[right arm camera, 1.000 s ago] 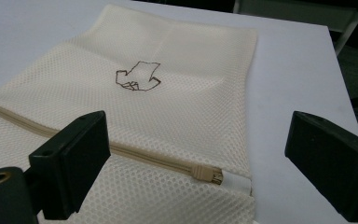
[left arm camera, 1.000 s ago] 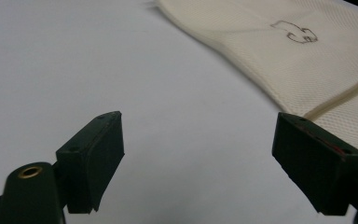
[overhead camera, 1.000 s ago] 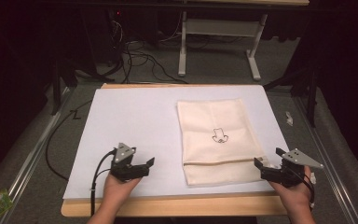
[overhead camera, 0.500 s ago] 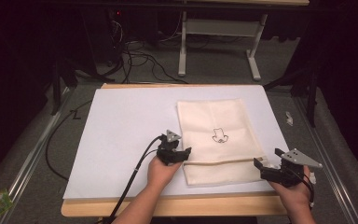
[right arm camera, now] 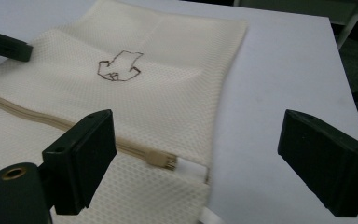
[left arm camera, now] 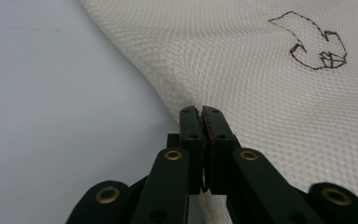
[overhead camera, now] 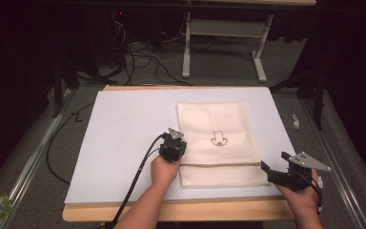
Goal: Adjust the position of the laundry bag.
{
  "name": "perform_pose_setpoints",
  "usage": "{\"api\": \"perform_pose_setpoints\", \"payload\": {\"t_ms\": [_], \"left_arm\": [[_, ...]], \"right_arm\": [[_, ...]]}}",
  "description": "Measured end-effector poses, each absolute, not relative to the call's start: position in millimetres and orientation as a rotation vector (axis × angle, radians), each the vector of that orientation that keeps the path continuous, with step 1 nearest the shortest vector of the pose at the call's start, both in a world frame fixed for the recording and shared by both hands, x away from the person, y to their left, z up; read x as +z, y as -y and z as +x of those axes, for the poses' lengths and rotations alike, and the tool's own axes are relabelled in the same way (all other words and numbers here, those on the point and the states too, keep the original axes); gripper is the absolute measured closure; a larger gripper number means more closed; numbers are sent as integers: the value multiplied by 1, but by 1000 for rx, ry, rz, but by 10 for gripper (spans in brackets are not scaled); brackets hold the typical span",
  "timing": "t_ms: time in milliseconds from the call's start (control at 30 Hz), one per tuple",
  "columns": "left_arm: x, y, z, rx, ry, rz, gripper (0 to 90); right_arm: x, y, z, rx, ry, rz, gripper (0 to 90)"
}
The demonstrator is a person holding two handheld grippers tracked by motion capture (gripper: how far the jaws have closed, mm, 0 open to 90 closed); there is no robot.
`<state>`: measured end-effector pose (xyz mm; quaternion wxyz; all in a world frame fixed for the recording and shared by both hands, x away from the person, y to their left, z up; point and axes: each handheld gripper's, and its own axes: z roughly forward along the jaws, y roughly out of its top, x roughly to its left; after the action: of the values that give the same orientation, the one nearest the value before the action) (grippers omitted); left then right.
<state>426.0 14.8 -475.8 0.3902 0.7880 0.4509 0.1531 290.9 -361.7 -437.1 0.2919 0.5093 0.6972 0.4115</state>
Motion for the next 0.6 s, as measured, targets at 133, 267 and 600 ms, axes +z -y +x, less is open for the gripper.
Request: {"api": "perform_pose_setpoints", "payload": {"t_ms": [133,267,600], "left_arm": [[-475,-37,427,418,-1174,1997,883],[-476,-67,431,443,-1199,2008,874],[-475,-100,421,465,-1209,1991,735]], "right_arm": [[-438,362,291,1103,-1858,1361,142],[-438,360,292,1105,-1869,1350,154],[-442,356,293,1112,-1894,1358,168]]}}
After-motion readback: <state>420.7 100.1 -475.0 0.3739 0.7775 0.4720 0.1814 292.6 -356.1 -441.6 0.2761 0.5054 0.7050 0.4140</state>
